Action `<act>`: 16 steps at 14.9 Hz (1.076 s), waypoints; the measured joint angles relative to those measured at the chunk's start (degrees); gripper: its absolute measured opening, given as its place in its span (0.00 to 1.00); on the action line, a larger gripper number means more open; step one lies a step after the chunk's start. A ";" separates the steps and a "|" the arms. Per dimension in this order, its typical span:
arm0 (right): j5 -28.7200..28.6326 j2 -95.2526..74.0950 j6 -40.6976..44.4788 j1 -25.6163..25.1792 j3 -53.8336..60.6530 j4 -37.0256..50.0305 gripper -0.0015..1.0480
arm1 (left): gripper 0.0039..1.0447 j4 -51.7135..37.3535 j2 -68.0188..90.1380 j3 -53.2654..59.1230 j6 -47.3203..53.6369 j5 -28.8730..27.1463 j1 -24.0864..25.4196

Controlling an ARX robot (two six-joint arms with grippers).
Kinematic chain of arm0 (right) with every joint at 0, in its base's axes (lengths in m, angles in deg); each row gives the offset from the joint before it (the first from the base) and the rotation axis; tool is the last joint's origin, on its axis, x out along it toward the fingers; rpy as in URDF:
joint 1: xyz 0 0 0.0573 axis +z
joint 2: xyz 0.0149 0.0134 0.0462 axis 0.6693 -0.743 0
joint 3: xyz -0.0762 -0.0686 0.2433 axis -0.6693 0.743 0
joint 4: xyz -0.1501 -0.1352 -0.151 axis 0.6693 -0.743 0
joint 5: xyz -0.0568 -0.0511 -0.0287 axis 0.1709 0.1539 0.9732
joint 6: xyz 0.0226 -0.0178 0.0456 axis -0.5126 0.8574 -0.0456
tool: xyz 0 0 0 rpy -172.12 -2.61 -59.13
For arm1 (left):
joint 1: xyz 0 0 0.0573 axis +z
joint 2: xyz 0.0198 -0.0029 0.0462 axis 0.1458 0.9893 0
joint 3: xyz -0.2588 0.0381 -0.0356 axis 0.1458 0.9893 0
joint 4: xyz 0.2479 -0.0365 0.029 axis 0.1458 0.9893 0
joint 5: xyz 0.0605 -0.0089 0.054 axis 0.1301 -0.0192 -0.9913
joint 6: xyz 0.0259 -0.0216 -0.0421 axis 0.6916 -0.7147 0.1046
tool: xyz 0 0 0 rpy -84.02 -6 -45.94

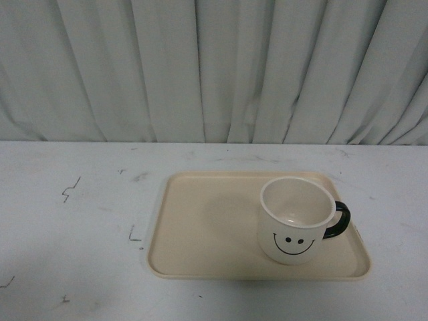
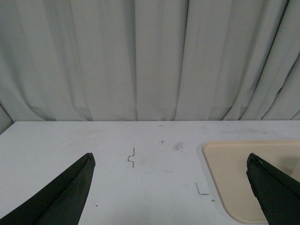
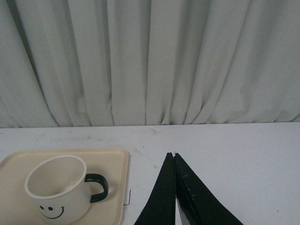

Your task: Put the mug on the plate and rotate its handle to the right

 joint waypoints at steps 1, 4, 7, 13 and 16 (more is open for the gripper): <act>0.00 1.55 0.00 0.00 0.00 -1.36 0.02 | 0.94 0.00 0.00 0.00 0.00 0.00 0.00; 0.00 12.37 0.00 0.00 0.00 -11.96 0.02 | 0.94 0.00 0.00 0.00 0.00 0.00 0.00; -0.11 27.69 -0.02 0.00 0.00 -29.59 0.02 | 0.94 0.00 0.00 0.00 -0.02 -0.02 0.00; -0.11 29.07 -0.04 0.00 0.00 -29.68 0.02 | 0.94 -0.02 0.00 0.00 0.00 0.00 0.00; -0.13 29.11 -0.02 0.00 0.00 -29.20 0.02 | 0.94 0.00 0.00 0.00 -0.02 0.00 0.00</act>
